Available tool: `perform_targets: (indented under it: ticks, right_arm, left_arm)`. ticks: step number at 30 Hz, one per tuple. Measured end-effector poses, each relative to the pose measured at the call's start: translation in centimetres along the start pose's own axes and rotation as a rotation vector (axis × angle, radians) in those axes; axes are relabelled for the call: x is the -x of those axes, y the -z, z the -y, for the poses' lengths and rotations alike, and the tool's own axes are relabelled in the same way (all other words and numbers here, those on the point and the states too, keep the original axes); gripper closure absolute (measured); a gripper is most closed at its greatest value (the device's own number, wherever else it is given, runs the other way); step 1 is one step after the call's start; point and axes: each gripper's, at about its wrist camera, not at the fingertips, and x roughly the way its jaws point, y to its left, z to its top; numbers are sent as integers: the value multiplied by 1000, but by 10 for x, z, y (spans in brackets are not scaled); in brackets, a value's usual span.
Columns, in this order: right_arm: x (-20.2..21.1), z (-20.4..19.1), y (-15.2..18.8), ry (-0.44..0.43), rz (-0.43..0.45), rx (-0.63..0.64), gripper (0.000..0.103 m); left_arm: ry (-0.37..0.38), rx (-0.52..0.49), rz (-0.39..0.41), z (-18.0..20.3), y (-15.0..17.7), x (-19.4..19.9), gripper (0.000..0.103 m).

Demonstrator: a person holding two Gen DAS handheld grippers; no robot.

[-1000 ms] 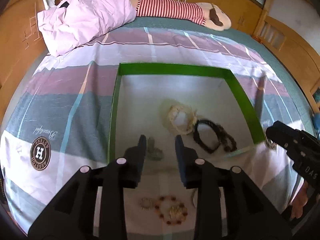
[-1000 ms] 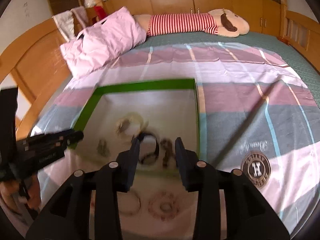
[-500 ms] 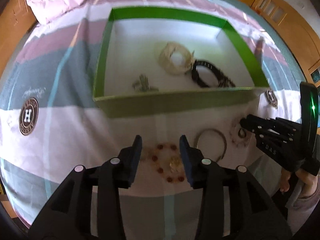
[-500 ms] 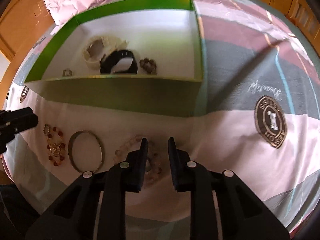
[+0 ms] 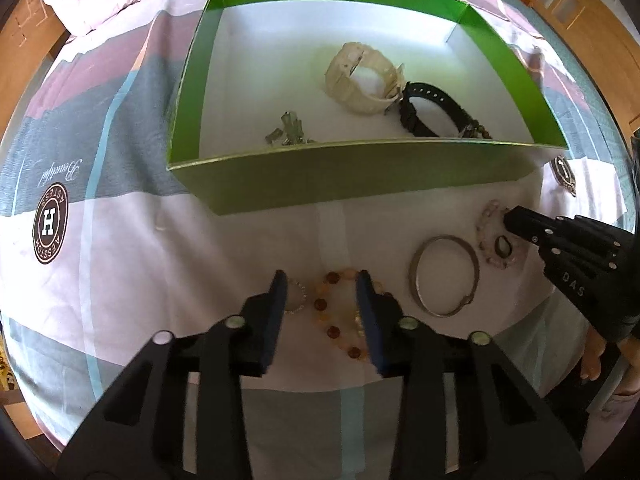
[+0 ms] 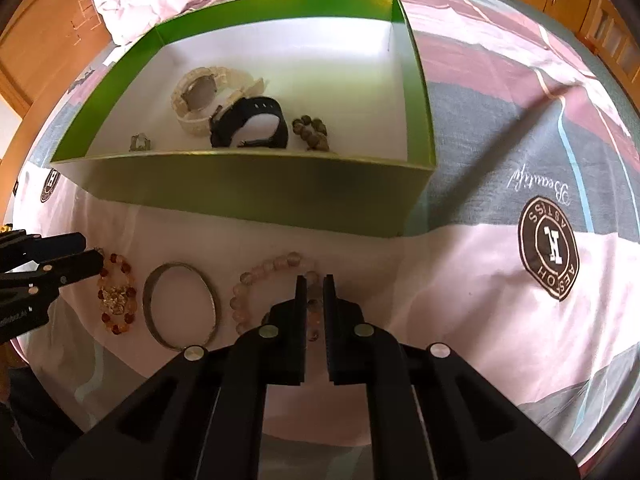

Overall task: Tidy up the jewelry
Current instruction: 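Close the left tool on the red-amber bead bracelet while the right tool reaches the pink bracelet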

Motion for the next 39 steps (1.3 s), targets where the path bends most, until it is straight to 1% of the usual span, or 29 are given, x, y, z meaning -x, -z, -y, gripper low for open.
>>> perform_targets:
  ticks: [3,9,11,13,14,15,17,18,20,23,25,26,28,30,31,35,38,39]
  right_arm:
    - [2,2,0,-1,1,-2,96]
    - [1,5,0,-4,-4,-9,96]
    - [2,4,-1,-3,-4,-8,96]
    - [1,5,-2,-3,-5,-8,96]
    - [1,6,-3,-4,-5,-9,96]
    - [1,7,-3,-4,-5,-11,96]
    - [1,7,-4,-1,-3,-15,96]
    - [1,7,-4,0,-3,-16,96]
    - [1,10,-4,0,-2,-22,96]
    - [0,12,-5,0,-2,-27,96]
    - [0,11,-6,-2,-2,-31,95]
    - [0,12,-6,-4,-2,-35,95]
    - [2,13,-6,-8,-1,-46,95]
    - [4,16,-7,-12,5,-56,95]
    - [5,16,-7,-11,8,-58,95]
    - [6,21,-6,-13,8,-68,94]
    - [4,21,-6,-8,5,-65,94]
    - [4,21,-7,-7,5,-62,94]
  left_arm:
    - [5,-25,-14,2,0,-4,69]
    - [-18,-101,-27,17,-3,-15,69]
    - [-27,-125,-24,21,-5,-19,69]
    - [-20,-133,-24,23,-8,-22,70]
    - [-11,-123,-23,22,-10,-24,71]
    - [0,-110,-24,20,-13,-25,78]
    - [6,-74,-22,15,-17,-26,84]
    - [2,-61,-17,12,-19,-26,92]
    - [-25,-32,0,6,-21,-24,94]
    - [-66,81,28,-17,-27,-21,98]
    - [-53,120,24,-27,-29,-20,98]
    - [-33,121,16,-29,-29,-20,98]
    - [-28,108,17,-28,-28,-18,94]
    - [-29,68,19,-19,-26,-17,82]
    - [-26,49,20,-15,-23,-16,81]
    - [-34,-7,7,2,-20,-21,79]
    - [-61,-10,-26,6,-21,-30,79]
    - [-59,-3,-34,8,-22,-33,79]
